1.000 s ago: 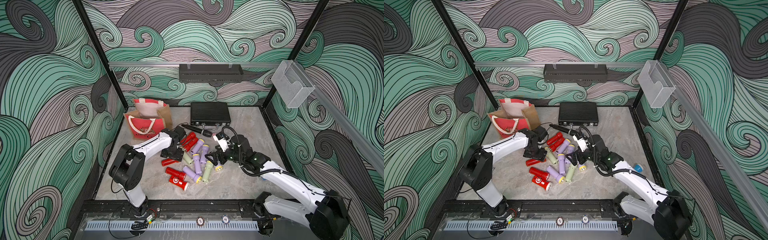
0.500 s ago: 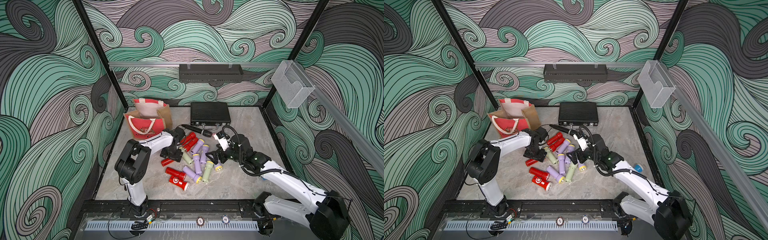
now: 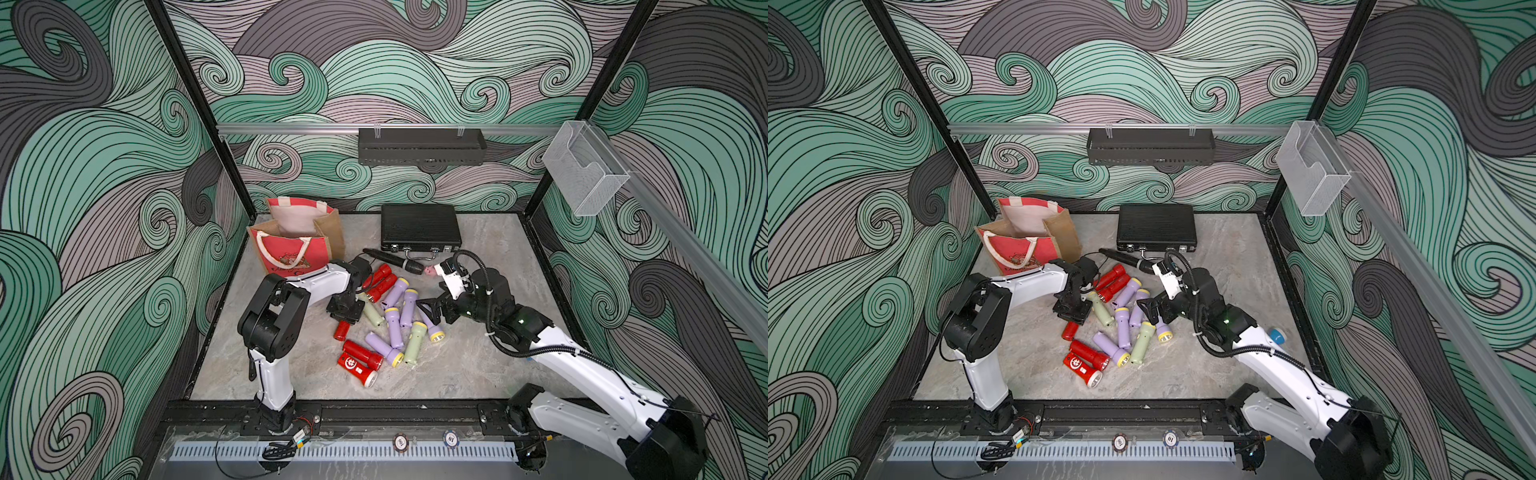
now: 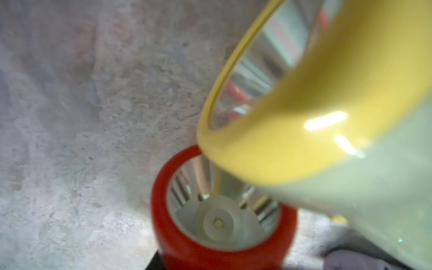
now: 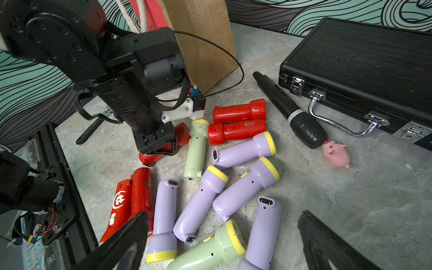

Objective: Put the flashlights into the tote bags
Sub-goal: Pick up the flashlight from the center of the board, then place the flashlight in the canvas bag.

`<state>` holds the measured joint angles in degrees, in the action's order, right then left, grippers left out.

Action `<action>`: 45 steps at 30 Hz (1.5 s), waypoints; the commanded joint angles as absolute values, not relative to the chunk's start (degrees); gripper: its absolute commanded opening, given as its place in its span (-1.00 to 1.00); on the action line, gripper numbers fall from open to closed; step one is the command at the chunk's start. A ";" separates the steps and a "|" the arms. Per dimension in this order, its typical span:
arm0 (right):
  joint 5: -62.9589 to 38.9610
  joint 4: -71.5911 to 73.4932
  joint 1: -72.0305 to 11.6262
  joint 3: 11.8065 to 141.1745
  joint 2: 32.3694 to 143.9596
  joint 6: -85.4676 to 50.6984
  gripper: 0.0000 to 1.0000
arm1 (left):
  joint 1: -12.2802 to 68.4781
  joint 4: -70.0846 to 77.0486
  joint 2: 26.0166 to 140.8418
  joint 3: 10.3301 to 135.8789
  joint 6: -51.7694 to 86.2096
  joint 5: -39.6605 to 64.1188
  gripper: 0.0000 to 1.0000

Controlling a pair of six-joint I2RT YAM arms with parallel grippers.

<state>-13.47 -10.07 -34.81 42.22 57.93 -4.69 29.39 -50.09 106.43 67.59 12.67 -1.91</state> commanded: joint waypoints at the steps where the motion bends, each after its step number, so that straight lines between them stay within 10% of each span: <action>1: -12.56 -9.91 -34.27 42.80 56.96 -3.97 0.99 | 29.59 -49.64 106.62 67.80 12.96 -1.98 -0.54; 8: -12.65 -9.29 -33.85 42.01 56.88 -4.60 0.99 | 29.55 -50.66 101.20 69.00 13.30 -4.02 -1.00; 24: -9.91 -9.26 -32.94 43.60 58.44 -7.72 0.99 | 27.65 -57.68 85.17 89.52 11.79 -3.63 -1.00; 45: -13.10 -7.36 -33.07 44.58 59.19 -7.03 0.99 | 1.55 -58.73 109.30 125.83 10.47 -5.90 -1.00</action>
<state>-12.10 -8.93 -33.15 43.62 59.42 -7.60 3.64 -57.43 107.26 123.59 11.25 -4.93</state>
